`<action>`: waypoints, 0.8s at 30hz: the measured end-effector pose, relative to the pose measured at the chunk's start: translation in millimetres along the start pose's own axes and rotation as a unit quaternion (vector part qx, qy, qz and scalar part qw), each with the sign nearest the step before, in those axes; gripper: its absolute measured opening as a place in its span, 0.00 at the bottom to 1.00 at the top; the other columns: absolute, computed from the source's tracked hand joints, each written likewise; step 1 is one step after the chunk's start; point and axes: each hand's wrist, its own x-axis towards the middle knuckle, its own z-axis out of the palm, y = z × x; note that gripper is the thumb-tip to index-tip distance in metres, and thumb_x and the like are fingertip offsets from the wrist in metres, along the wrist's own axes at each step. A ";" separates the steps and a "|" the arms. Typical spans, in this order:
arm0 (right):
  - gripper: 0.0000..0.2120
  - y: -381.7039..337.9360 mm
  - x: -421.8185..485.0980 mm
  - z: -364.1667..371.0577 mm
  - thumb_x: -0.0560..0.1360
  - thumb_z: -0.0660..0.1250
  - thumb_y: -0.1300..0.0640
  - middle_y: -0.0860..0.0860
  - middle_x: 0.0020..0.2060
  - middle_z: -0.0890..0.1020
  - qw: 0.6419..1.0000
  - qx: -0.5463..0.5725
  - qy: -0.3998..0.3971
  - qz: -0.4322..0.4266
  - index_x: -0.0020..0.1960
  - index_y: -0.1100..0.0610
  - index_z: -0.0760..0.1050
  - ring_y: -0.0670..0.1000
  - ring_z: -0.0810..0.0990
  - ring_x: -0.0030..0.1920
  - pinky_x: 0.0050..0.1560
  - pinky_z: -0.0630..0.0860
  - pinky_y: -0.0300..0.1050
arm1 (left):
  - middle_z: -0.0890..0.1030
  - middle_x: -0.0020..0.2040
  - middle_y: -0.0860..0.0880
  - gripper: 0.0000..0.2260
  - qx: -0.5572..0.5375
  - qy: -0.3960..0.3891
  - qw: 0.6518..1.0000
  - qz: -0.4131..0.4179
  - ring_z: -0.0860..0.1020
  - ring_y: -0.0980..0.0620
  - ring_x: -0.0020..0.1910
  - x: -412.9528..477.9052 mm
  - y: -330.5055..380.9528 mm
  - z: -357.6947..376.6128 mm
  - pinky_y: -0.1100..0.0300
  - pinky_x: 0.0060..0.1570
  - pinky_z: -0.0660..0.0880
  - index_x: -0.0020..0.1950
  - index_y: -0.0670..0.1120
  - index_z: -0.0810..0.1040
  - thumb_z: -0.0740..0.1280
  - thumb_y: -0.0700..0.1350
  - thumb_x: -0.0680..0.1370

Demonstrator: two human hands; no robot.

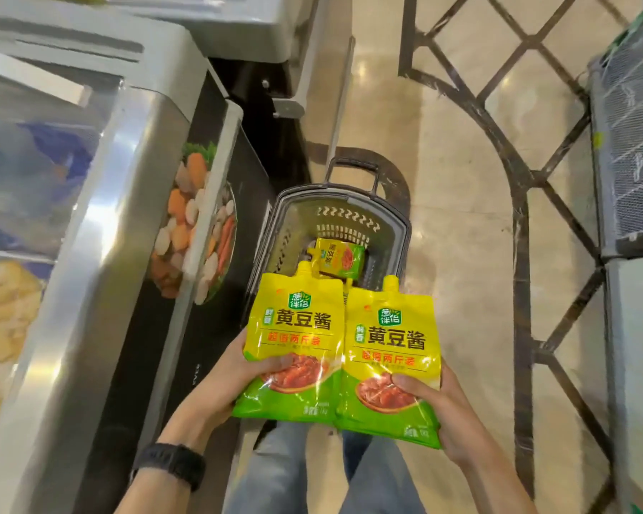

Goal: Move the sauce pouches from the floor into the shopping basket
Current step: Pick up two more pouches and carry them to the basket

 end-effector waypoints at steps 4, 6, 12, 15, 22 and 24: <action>0.45 19.9 72.9 16.0 0.50 0.85 0.47 0.55 0.53 0.86 0.999 -0.033 0.039 0.007 0.64 0.55 0.75 0.58 0.85 0.53 0.54 0.80 0.57 | 0.86 0.55 0.47 0.41 0.054 0.065 0.996 0.020 0.85 0.48 0.52 69.1 -3.4 -25.2 0.62 0.44 0.81 0.64 0.47 0.76 0.86 0.54 0.54; 0.35 34.7 108.5 25.0 0.58 0.83 0.56 0.53 0.50 0.86 0.997 -0.051 0.057 0.005 0.62 0.55 0.75 0.55 0.85 0.51 0.54 0.80 0.54 | 0.86 0.52 0.52 0.32 0.099 0.104 0.988 0.048 0.85 0.56 0.48 101.5 -4.6 -34.6 0.68 0.41 0.79 0.62 0.50 0.76 0.84 0.46 0.61; 0.32 92.3 214.1 61.7 0.64 0.81 0.58 0.45 0.51 0.86 0.990 -0.110 0.085 0.029 0.65 0.50 0.73 0.45 0.84 0.53 0.59 0.78 0.48 | 0.81 0.52 0.58 0.27 0.151 0.151 0.971 0.103 0.79 0.72 0.44 186.5 -13.7 -54.4 0.78 0.41 0.73 0.58 0.54 0.71 0.79 0.37 0.68; 0.32 119.3 264.0 71.5 0.65 0.81 0.57 0.45 0.54 0.85 0.986 -0.140 0.083 0.043 0.66 0.49 0.73 0.47 0.82 0.56 0.64 0.75 0.55 | 0.82 0.53 0.56 0.27 0.130 0.158 0.973 0.102 0.81 0.70 0.47 227.4 -24.3 -55.4 0.74 0.47 0.76 0.56 0.56 0.71 0.81 0.38 0.67; 0.28 155.2 363.8 54.8 0.66 0.79 0.59 0.41 0.53 0.83 0.974 -0.192 0.100 0.067 0.60 0.40 0.72 0.48 0.80 0.57 0.64 0.74 0.56 | 0.82 0.62 0.48 0.35 0.080 0.236 0.963 0.101 0.82 0.52 0.58 339.5 -59.0 -30.4 0.62 0.56 0.79 0.69 0.44 0.72 0.82 0.38 0.65; 0.27 165.8 389.1 43.1 0.67 0.79 0.59 0.43 0.54 0.83 0.973 -0.193 0.106 0.071 0.61 0.42 0.73 0.49 0.80 0.57 0.64 0.75 0.57 | 0.81 0.65 0.48 0.41 0.081 0.250 0.960 0.095 0.80 0.51 0.62 371.7 -73.6 -21.9 0.51 0.64 0.77 0.73 0.46 0.69 0.83 0.43 0.64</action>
